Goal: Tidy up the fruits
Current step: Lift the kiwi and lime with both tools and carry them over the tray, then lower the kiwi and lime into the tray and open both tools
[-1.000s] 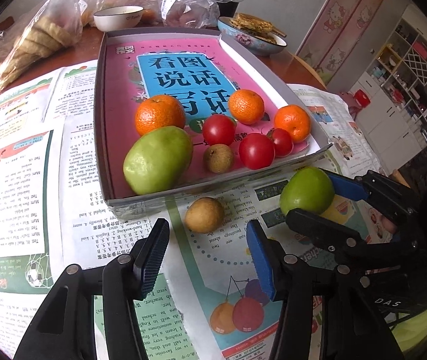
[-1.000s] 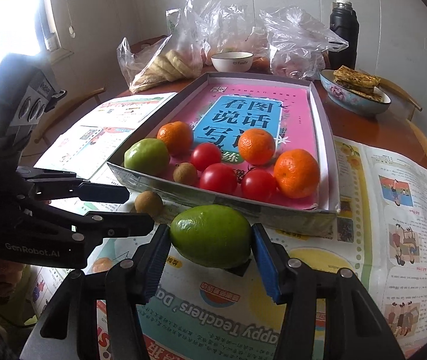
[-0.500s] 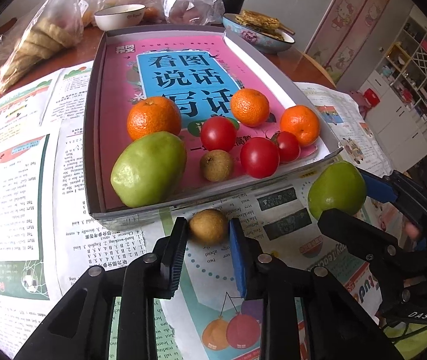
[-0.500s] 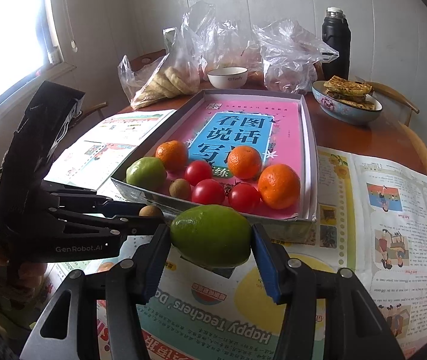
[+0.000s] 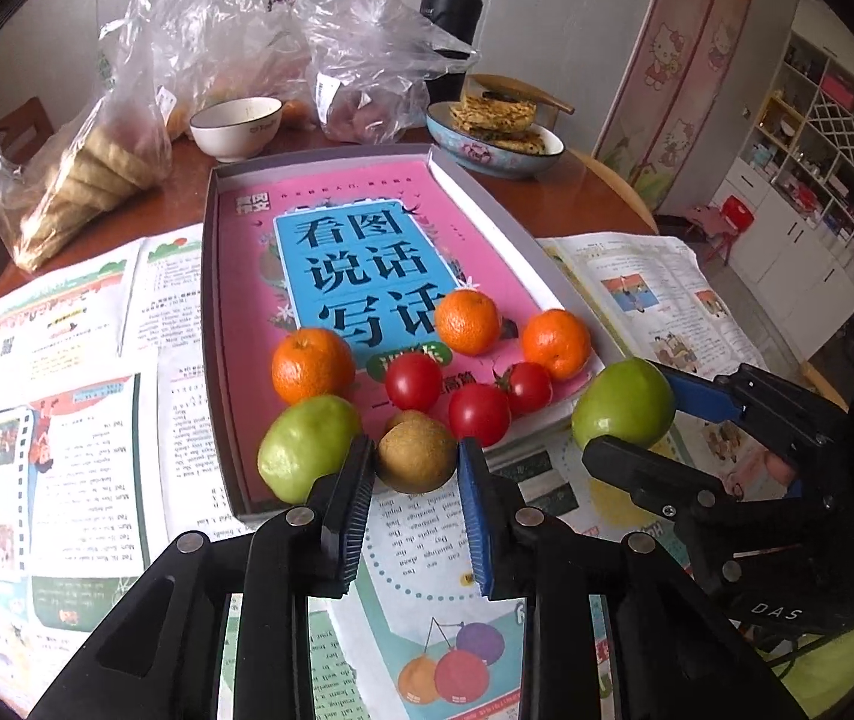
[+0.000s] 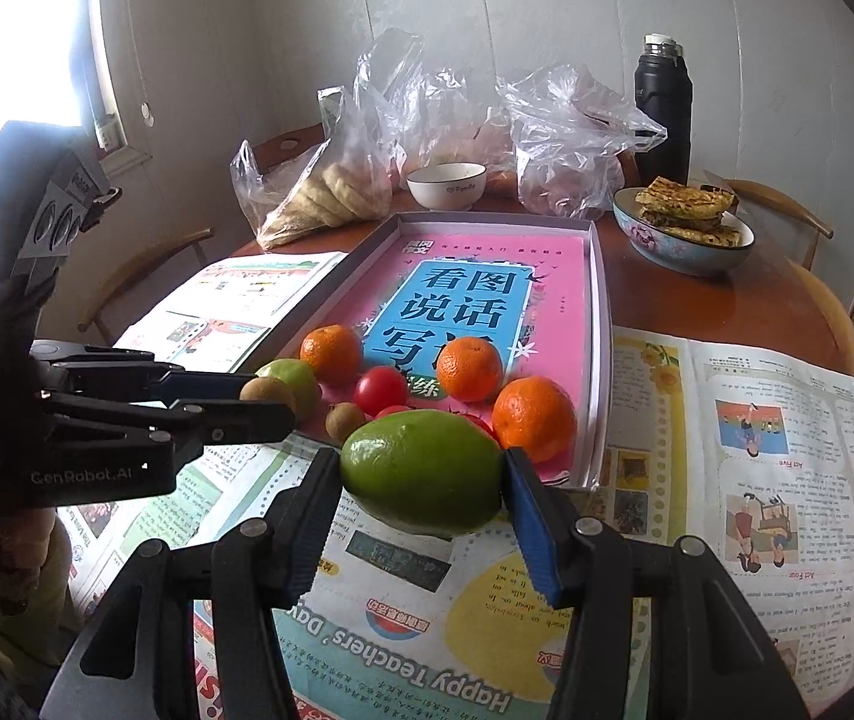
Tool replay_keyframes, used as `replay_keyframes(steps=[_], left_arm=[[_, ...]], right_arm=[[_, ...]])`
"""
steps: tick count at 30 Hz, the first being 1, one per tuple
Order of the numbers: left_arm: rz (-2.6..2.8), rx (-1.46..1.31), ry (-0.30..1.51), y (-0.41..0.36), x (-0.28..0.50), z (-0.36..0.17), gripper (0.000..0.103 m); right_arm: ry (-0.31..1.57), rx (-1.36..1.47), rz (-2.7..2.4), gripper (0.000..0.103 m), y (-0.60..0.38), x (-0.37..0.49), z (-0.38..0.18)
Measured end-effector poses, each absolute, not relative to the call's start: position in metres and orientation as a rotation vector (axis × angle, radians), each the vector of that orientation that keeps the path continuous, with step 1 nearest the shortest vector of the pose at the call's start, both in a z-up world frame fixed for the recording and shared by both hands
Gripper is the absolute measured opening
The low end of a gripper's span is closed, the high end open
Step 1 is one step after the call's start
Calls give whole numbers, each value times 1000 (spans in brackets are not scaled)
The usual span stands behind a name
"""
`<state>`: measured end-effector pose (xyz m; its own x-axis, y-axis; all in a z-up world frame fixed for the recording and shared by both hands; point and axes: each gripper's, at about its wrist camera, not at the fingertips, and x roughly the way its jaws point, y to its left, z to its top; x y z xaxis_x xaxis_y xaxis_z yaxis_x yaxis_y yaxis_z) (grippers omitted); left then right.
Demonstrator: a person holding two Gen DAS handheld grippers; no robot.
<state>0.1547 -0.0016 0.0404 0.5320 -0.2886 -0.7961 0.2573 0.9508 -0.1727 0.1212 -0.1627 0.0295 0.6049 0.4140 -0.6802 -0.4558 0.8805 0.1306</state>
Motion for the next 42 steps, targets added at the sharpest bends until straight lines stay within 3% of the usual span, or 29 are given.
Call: replay_keyframes(steps=[18,42], left_arm=[[-346,-13,998,-34,203,30,29],[-380,-13,1027,-47,218,21,29]], right_arm=[[749,-78,443,54,-178,175,42],[831,-115,403,55,-170,235,10]])
